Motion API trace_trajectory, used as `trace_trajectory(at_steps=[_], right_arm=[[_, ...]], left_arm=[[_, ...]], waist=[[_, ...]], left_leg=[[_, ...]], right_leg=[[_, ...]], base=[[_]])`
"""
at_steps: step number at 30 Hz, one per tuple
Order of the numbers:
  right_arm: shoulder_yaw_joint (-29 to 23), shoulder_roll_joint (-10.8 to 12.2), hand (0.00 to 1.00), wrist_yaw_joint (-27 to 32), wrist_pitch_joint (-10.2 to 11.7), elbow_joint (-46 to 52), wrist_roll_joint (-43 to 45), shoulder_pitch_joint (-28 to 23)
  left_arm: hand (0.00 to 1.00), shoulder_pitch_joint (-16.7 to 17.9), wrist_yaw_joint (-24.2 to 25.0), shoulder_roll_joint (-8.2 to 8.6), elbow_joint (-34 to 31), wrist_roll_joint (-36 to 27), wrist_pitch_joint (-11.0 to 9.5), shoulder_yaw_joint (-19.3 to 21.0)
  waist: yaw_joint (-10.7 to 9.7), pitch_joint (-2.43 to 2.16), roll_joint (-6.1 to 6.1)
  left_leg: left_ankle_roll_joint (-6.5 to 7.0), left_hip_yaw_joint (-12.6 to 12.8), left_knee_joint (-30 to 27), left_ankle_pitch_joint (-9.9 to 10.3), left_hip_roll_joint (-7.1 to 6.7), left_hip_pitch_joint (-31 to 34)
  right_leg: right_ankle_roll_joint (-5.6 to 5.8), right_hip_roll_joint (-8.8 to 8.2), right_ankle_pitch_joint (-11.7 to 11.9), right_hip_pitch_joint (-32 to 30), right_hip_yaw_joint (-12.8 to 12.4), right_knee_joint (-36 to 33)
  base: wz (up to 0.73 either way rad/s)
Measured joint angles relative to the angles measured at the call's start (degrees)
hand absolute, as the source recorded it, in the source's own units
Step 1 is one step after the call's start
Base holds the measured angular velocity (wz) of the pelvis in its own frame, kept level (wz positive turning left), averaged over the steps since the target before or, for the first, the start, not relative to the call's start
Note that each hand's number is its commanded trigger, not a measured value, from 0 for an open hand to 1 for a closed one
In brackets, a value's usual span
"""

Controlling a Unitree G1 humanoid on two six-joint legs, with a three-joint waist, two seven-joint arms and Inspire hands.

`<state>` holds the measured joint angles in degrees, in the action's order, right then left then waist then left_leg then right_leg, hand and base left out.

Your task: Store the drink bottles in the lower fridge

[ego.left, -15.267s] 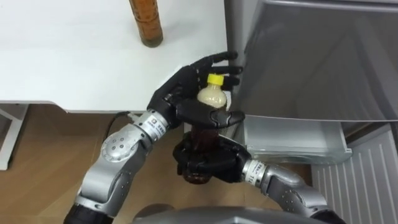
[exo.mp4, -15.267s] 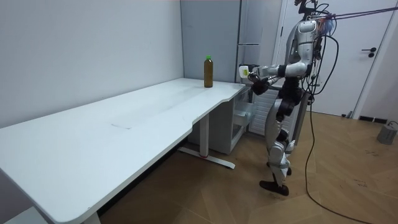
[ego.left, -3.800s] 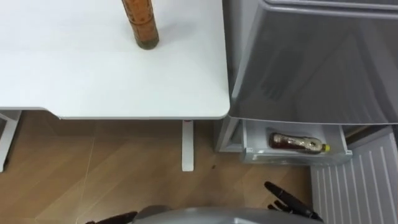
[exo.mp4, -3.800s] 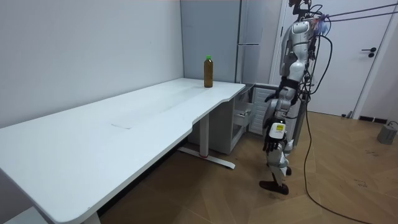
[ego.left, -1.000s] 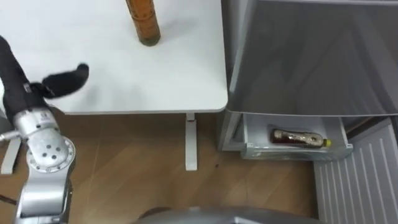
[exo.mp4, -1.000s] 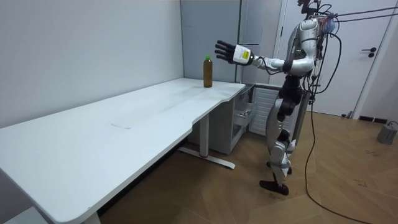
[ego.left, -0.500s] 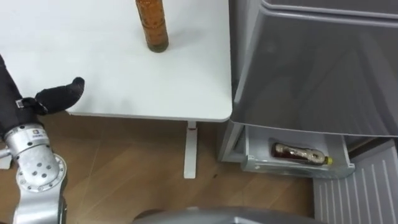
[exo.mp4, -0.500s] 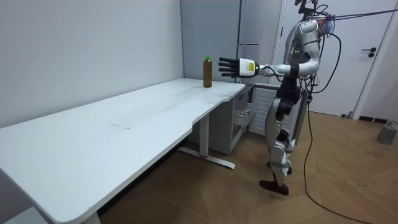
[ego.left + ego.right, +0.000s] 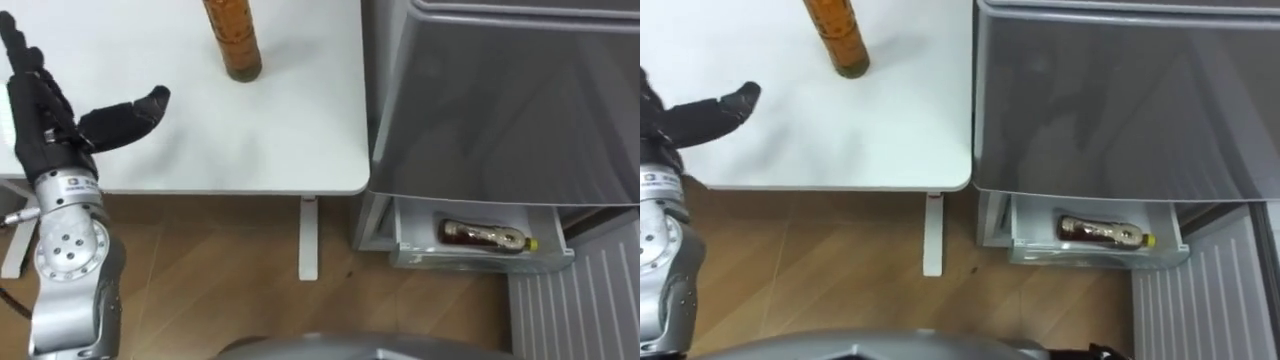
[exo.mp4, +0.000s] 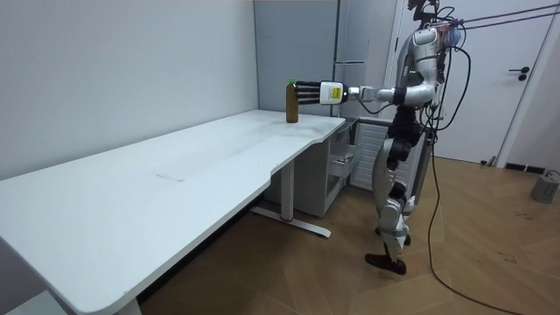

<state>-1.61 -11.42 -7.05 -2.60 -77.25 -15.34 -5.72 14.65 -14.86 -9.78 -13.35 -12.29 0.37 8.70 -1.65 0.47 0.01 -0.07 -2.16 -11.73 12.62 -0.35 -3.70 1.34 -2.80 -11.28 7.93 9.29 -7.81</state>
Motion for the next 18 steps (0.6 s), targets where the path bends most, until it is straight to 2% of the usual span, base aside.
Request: trace_trajectory(at_steps=[4, 9, 11, 15, 18], right_arm=[[-1.7, 0.0, 0.0, -1.0, -0.2, -0.1, 0.0, -0.7], [-2.5, -0.1, 0.0, -1.2, -1.2, 0.1, 0.1, -1.2], [-3.1, -0.2, 0.0, -1.2, -1.4, 0.5, 0.9, -1.2], [-3.1, -0.2, 0.0, -1.2, -2.6, 2.3, 1.8, -1.9], [-3.1, -0.4, 0.0, -1.2, -4.5, 3.6, 3.9, -2.8]], left_arm=[[0.0, -1.8, 2.2, 0.04, 0.2, -4.7, 0.5, 0.0], [0.0, -5.1, 3.7, 0.1, 2.2, -5.0, 1.2, 0.0], [0.0, -6.1, 4.4, 0.1, 4.8, -5.3, 1.9, 0.0], [0.0, -6.2, 4.6, 0.11, 5.7, -7.4, 3.4, 0.0], [0.0, -7.4, 4.8, 0.08, 7.1, -7.3, 4.6, 0.1]], waist=[[-1.2, 0.12, 0.28], [-1.5, 0.34, 0.7], [-2.5, 0.34, 0.91], [-3.0, 0.36, 0.9], [-2.9, 0.36, 0.71]], left_leg=[[-0.01, 0.8, 0.3, 0.0, 0.19, -0.4], [0.0, 2.2, 0.7, 0.0, 0.49, -1.4], [0.0, 2.7, 0.9, 0.0, 0.6, -2.0], [-0.01, 3.4, 1.4, 0.0, 0.78, -2.9], [0.0, 4.0, 1.4, 0.0, 0.8, -3.5]], right_leg=[[0.0, 0.07, 0.0, -0.2, -0.8, -0.3], [-0.02, 0.18, 0.0, -0.5, -1.7, -1.1], [-0.02, 0.26, 0.0, -0.1, -2.2, -1.2], [-0.02, 0.43, 0.0, -0.1, -3.3, -1.7], [-0.02, 0.52, 0.0, -0.1, -4.3, -1.9]], base=[[-0.1], [-0.16], [-0.09], [-0.14], [-0.15]])
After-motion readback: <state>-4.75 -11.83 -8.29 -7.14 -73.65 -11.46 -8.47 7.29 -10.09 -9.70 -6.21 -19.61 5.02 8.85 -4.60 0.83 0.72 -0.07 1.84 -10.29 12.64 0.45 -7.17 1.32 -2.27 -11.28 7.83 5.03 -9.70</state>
